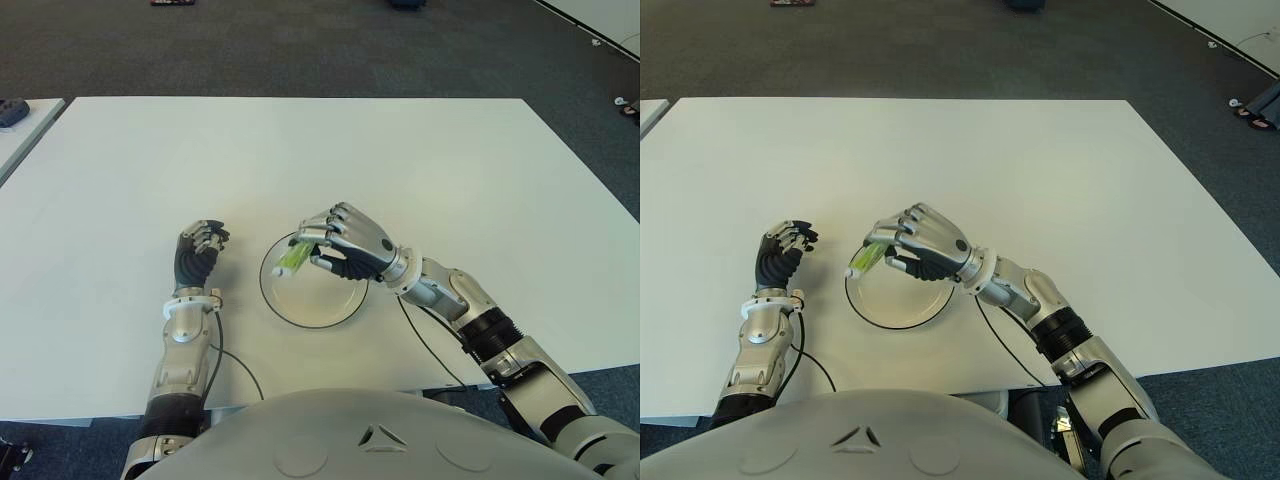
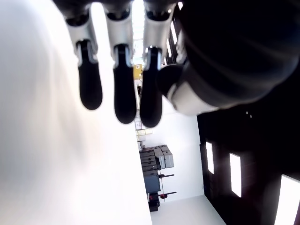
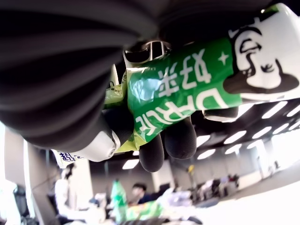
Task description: Put the toothpaste on the table into the plate.
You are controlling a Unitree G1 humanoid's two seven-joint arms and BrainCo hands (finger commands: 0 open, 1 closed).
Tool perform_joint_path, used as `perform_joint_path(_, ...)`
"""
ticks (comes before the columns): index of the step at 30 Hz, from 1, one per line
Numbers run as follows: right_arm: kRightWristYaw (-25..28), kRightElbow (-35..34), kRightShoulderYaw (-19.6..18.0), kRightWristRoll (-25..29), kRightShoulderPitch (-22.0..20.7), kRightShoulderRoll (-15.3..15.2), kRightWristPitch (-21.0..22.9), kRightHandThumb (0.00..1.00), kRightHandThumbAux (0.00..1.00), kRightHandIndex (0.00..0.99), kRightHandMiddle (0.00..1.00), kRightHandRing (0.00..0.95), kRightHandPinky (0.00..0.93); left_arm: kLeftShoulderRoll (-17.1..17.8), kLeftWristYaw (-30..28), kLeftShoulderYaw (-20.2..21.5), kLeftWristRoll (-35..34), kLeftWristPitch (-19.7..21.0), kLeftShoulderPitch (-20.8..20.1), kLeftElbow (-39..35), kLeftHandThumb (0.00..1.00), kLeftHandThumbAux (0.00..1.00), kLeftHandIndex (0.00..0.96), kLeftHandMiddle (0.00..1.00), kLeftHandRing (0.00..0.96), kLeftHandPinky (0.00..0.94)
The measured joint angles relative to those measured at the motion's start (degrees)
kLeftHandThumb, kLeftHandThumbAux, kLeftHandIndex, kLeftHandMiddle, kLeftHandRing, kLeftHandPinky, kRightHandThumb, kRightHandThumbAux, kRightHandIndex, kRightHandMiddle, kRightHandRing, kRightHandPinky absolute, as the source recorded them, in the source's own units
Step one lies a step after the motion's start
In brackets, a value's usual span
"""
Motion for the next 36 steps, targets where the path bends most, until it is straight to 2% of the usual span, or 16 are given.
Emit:
perform_joint_path(7, -0.06, 1.23, 1.42, -4.78, -0.70, 0.63, -0.90, 0.722, 0.713, 0.438, 0.866, 0.891, 0.908, 0.01, 0.00, 0.06, 0.01, -0.82, 0.05, 0.31, 0.705, 0.722, 0.427, 0.499, 0.483, 0.470)
perform_joint_path(18, -1.69, 10.20, 5.34, -9.73, -3.13, 1.04, -1.38, 0.716, 0.715, 0.436, 0.865, 0.891, 0.911, 0.00, 0.00, 0.09, 0.01, -1.16, 0.13, 0.40, 0.706, 0.721, 0.427, 0.505, 0.493, 0.476)
perform_joint_path(26, -6.26, 14.05, 7.62, -13.64, -3.74, 1.22, -1.14, 0.715, 0.714, 0.440, 0.868, 0.888, 0.908, 0.00, 0.00, 0.08, 0.01, -1.13, 0.16, 0.35, 0.704, 0.722, 0.427, 0.504, 0.491, 0.471)
perform_joint_path(36, -11.25, 16.47, 9.34, -16.62, -4.75, 0.64, 1.85, 0.716, 0.714, 0.440, 0.871, 0.892, 0.908, 0.11, -0.01, 0.25, -0.19, -1.27, 0.19, 0.40, 0.705, 0.722, 0.427, 0.514, 0.500, 0.477)
